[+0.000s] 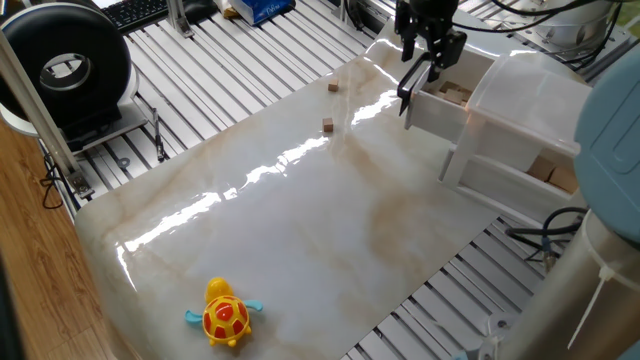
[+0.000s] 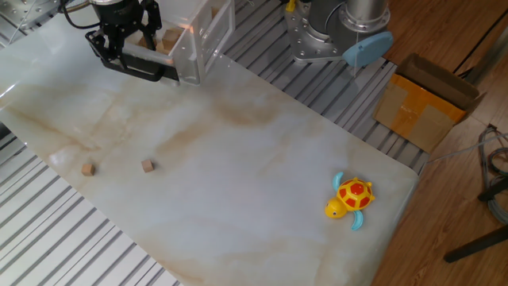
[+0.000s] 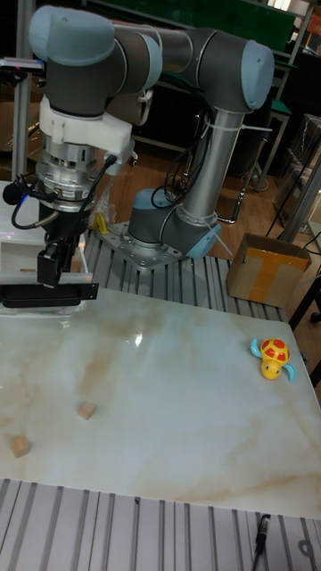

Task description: Take something out of a drawer

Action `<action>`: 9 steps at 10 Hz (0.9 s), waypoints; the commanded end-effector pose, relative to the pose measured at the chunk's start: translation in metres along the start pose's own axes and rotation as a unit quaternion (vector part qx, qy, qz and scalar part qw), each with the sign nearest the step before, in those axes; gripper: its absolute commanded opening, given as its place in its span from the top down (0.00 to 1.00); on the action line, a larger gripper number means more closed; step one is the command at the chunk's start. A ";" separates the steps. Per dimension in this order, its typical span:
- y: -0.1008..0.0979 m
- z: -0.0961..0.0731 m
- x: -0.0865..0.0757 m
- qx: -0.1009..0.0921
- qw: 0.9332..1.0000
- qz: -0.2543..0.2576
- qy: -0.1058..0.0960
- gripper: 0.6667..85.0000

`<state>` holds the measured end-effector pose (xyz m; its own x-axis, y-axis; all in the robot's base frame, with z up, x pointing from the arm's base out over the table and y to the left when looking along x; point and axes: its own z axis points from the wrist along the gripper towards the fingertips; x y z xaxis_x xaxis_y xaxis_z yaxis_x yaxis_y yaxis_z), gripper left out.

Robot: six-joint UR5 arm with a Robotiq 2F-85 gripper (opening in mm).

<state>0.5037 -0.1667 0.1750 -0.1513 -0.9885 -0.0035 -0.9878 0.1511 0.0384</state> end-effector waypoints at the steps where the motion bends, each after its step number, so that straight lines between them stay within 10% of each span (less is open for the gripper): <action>1: -0.005 -0.004 -0.012 0.004 1.000 0.002 -0.010 0.28; 9: 0.006 -0.028 0.001 0.011 1.000 -0.003 0.022 0.30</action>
<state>0.5050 -0.1607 0.1894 -0.1473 -0.9890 0.0132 -0.9887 0.1476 0.0277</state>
